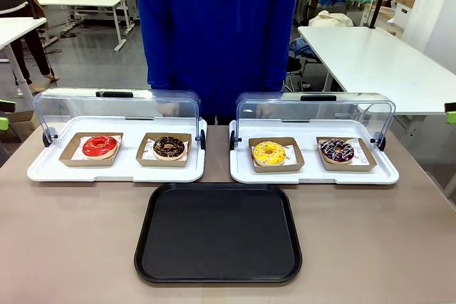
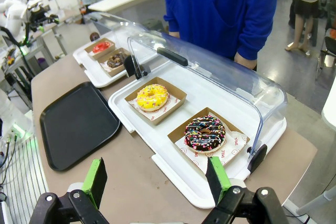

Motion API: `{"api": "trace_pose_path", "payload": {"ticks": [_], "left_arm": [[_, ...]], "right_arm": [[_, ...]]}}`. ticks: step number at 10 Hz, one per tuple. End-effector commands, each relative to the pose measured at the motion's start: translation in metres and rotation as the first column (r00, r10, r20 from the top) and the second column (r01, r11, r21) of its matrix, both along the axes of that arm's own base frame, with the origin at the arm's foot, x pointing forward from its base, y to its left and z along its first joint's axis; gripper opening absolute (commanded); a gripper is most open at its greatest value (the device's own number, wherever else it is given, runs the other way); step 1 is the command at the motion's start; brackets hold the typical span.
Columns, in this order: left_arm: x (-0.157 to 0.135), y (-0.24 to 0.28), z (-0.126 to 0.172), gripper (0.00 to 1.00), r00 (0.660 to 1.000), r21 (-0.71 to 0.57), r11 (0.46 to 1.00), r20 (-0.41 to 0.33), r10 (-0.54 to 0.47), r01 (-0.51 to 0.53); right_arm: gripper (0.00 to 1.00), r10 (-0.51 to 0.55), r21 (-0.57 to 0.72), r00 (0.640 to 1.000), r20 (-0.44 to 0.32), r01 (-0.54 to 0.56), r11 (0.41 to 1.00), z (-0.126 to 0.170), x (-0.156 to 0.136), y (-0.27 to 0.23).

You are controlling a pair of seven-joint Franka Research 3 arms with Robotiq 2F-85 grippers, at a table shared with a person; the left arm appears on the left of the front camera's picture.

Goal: Move the third donut from the left to the tray.
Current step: Pick up the Paper togo box containing the Donut indicated by the person and place it on the Handle tray.

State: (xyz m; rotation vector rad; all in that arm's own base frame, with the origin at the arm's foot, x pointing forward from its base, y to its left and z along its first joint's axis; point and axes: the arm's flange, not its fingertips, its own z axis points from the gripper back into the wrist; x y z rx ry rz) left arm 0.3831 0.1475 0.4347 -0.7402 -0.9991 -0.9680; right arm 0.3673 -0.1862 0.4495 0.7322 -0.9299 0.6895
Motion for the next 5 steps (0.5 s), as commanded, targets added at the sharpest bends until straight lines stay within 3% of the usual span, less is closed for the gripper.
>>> {"api": "trace_pose_path", "payload": {"ticks": [1, 5], "left_arm": [[-0.0004, 0.0012, 0.0001, 1.00, 1.000, -0.007, 1.000, 0.007, -0.009, 0.009], [-0.0004, 0.0012, 0.0001, 1.00, 1.000, -0.007, 1.000, 0.007, -0.009, 0.009]], "right_arm": [[1.00, 0.003, 0.013, 0.999, 0.038, -0.003, 1.000, 0.0023, 0.0050, -0.0012], [1.00, 0.003, 0.013, 0.999, 0.038, -0.003, 1.000, 0.0023, 0.0050, -0.0012]]}}
